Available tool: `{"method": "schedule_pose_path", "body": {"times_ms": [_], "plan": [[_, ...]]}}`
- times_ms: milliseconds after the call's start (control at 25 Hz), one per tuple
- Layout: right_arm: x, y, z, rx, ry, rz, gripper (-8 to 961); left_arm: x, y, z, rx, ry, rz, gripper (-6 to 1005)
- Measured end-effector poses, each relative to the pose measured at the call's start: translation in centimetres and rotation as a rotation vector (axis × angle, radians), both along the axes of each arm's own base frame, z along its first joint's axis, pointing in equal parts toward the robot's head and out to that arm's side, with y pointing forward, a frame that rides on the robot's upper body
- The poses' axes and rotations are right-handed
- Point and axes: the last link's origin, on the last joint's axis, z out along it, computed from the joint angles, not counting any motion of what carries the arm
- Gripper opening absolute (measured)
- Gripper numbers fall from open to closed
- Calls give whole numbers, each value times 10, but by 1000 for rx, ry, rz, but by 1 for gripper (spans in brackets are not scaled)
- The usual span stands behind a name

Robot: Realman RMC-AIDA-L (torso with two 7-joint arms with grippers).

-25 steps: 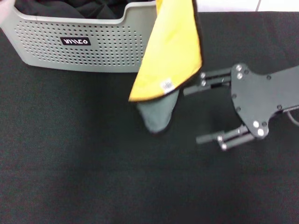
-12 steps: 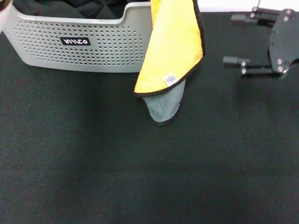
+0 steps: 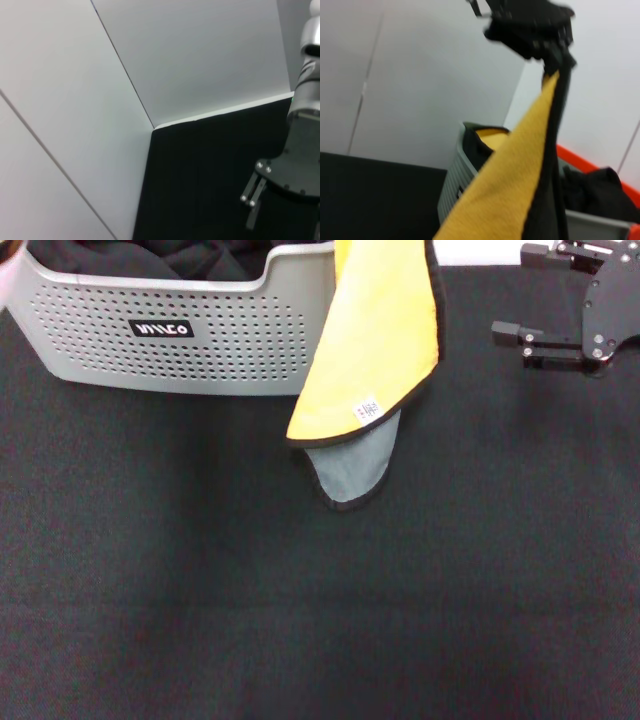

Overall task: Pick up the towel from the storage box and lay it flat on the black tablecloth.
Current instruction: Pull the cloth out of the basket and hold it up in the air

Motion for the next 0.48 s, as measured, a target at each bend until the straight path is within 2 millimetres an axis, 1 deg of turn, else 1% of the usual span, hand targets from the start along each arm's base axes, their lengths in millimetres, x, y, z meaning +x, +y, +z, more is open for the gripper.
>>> {"method": "schedule_pose_path", "body": {"times_ms": [200,240,480], "plan": [[6,8,-10,-8,0,-28,647,4,0,-1,-5,-17,-21,16],[5,10,-12,-11,-1,-28,646,7,0,-4,-21,-26,-34,16],[-1,21,-27,-3,-21,-10,640,12,1,-9,-43,-49,-62,16]]}}
